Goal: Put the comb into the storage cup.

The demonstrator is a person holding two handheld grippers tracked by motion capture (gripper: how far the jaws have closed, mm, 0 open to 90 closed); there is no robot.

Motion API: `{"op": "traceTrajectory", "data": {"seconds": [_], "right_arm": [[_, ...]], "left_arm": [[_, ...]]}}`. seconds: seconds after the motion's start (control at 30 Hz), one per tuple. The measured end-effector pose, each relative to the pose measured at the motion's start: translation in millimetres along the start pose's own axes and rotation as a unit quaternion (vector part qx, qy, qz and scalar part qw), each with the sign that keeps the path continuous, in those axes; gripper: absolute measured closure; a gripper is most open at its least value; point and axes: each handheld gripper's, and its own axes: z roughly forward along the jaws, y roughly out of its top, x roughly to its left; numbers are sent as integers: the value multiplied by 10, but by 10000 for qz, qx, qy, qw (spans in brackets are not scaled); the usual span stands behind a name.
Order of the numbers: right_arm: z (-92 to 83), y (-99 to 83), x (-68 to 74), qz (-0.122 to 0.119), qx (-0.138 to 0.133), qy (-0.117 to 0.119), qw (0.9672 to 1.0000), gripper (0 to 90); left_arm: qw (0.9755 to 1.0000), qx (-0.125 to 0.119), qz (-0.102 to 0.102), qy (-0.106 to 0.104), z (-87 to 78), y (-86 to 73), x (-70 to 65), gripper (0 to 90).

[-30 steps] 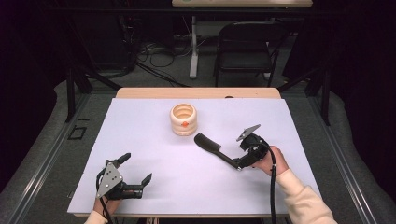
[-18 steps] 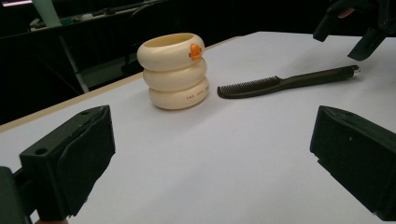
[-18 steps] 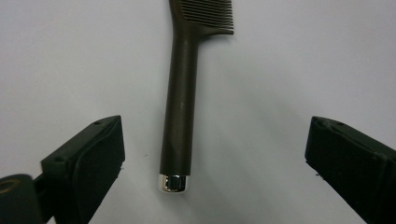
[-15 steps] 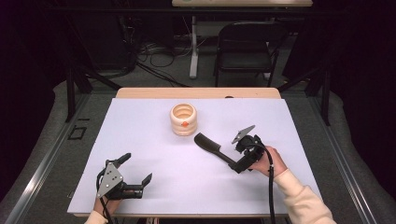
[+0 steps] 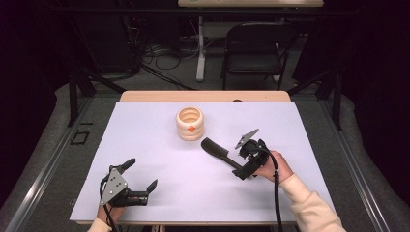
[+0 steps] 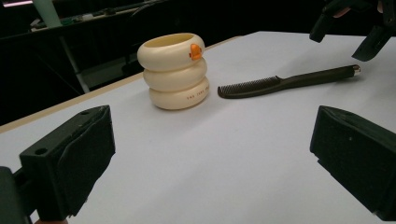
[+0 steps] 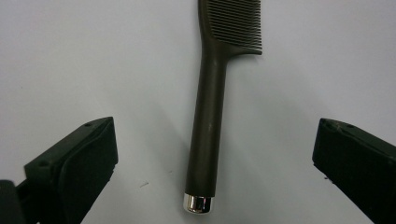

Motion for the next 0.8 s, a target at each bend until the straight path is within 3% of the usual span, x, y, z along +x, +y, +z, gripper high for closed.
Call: {"op": "traceTrajectory", "data": {"seconds": [0.8], "right_arm": [[116, 147, 92, -72, 133, 98, 9998, 0]], "left_arm": [[10000, -3, 0, 1, 0, 1, -1, 0]]}}
